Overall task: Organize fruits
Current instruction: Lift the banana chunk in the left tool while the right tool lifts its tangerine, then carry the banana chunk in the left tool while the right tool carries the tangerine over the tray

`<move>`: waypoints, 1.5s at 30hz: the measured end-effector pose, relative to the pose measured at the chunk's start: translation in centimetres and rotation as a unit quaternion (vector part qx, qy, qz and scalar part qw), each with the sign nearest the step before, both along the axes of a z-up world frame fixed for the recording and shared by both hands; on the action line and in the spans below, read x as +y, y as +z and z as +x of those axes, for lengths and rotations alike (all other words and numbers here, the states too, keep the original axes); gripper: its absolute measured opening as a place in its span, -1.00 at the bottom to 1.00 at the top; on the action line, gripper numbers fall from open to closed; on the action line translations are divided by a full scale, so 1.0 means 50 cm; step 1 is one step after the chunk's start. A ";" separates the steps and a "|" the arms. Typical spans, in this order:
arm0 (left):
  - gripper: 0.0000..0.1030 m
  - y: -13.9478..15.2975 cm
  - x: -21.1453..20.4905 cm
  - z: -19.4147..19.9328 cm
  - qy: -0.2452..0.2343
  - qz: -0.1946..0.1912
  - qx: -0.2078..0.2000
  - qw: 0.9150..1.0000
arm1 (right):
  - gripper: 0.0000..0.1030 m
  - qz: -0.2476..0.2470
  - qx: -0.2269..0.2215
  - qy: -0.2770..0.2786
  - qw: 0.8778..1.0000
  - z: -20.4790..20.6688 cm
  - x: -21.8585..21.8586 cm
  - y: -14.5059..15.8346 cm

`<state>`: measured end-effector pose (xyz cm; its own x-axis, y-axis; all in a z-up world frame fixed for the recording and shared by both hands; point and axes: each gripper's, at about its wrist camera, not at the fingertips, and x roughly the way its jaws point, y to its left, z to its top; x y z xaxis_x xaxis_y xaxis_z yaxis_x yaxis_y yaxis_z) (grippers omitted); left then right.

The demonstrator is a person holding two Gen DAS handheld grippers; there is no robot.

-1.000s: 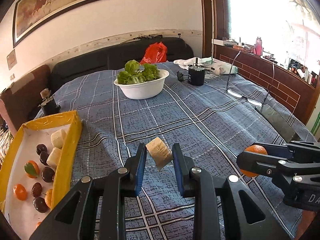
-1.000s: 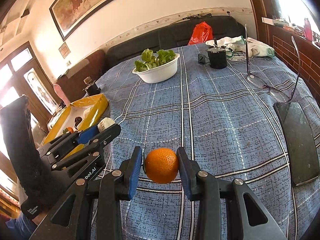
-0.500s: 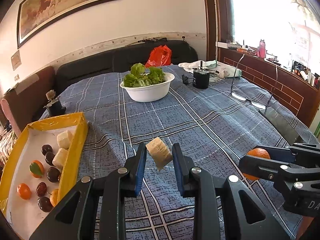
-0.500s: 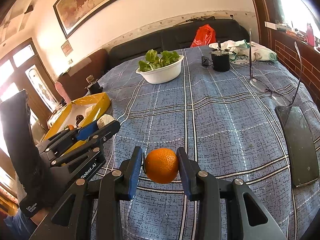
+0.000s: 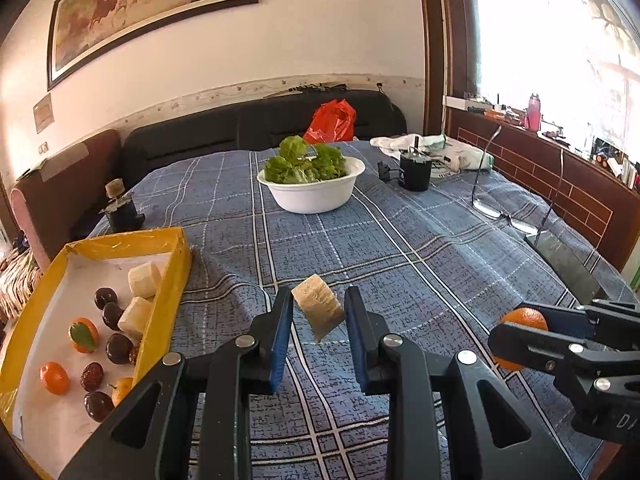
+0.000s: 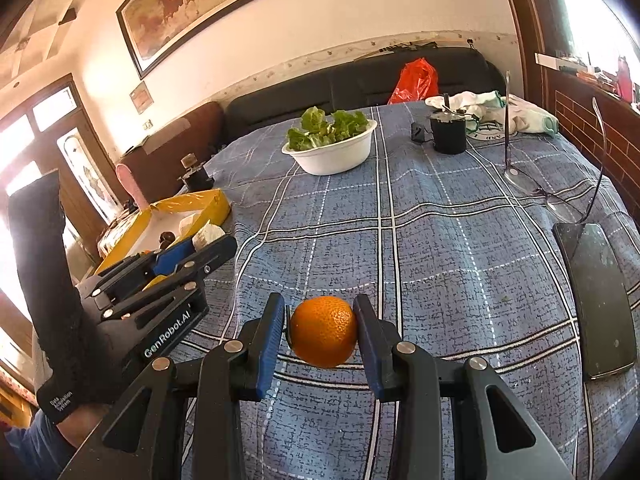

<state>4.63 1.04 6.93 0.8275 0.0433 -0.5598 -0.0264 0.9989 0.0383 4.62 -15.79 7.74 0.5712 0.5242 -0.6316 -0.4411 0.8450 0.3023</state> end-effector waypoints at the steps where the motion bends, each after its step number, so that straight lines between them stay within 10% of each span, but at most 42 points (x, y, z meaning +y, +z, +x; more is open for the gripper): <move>1: -0.51 0.003 0.003 -0.002 0.002 -0.002 -0.002 1.000 | -0.24 0.000 -0.001 0.001 1.000 -0.001 0.001 0.001; 25: -0.50 0.037 0.173 -0.151 0.103 -0.045 -0.049 0.993 | -0.24 -0.014 -0.031 0.034 0.999 -0.026 0.030 0.005; 45: -0.50 -0.030 0.495 -0.235 0.253 -0.109 0.017 0.961 | -0.23 0.020 0.013 0.114 0.993 -0.062 0.153 0.040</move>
